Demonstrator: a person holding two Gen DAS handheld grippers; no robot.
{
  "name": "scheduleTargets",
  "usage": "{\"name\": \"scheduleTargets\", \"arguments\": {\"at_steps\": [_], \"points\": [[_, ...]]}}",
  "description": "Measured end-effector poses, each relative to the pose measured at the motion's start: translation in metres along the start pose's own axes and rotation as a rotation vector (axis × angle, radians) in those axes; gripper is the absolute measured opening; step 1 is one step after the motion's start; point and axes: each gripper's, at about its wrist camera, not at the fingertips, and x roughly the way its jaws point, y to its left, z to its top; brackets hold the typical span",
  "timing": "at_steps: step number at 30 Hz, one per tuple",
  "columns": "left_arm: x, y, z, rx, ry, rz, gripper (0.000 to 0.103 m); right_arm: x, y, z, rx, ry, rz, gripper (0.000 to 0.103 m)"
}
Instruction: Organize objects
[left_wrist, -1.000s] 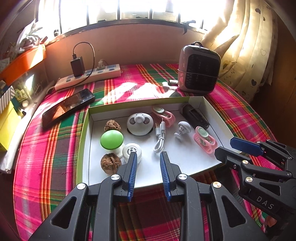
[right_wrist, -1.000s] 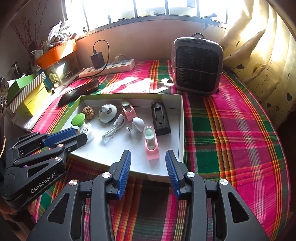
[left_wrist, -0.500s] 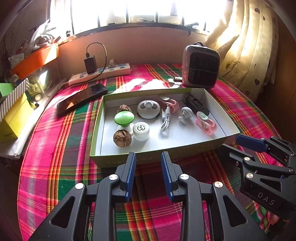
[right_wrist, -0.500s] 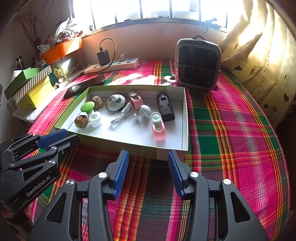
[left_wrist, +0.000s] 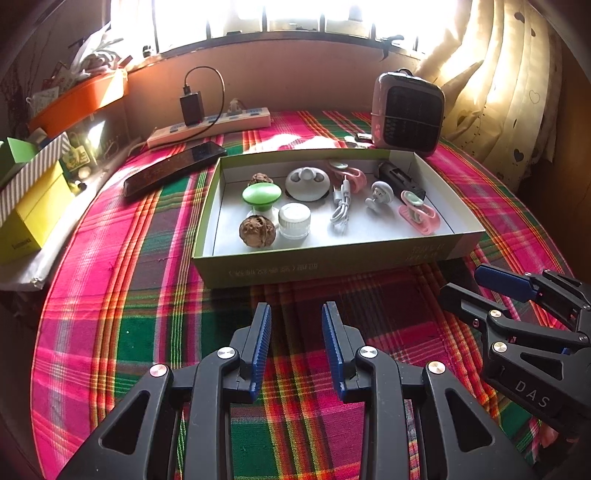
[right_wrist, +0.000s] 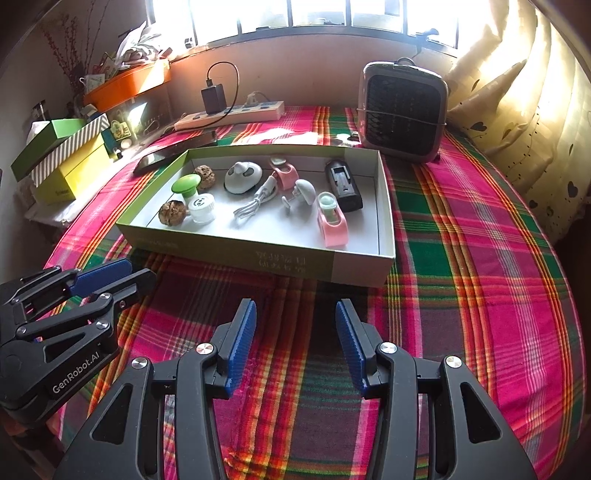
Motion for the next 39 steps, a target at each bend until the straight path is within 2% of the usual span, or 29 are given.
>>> {"name": "scheduleTargets", "arguments": {"at_steps": [5, 8, 14, 17, 22, 32, 39], "points": [[0.004, 0.000, -0.012, -0.004, 0.031, 0.011, 0.027, 0.005, -0.001, -0.008, 0.009, 0.033, -0.026, 0.047], [0.004, -0.001, -0.017, -0.002, 0.043, 0.013, 0.027, 0.005, -0.002, -0.012, 0.004, 0.039, -0.036, 0.053], [0.000, -0.003, -0.023, -0.022, 0.038, 0.029, 0.031, -0.001, -0.004, -0.018, 0.004, 0.041, -0.055, 0.054], [-0.001, -0.003, -0.025, -0.045, 0.025, 0.036, 0.032, -0.004, -0.004, -0.022, 0.007, 0.043, -0.077, 0.062], [-0.001, -0.006, -0.028, -0.047, 0.018, 0.041, 0.037, -0.007, -0.007, -0.027, 0.013, 0.034, -0.081, 0.067], [-0.002, -0.006, -0.027, -0.049, 0.018, 0.048, 0.040, -0.004, -0.010, -0.027, 0.025, 0.034, -0.091, 0.078], [-0.002, -0.006, -0.027, -0.048, 0.018, 0.047, 0.041, -0.003, -0.011, -0.026, 0.026, 0.035, -0.091, 0.078]]}}
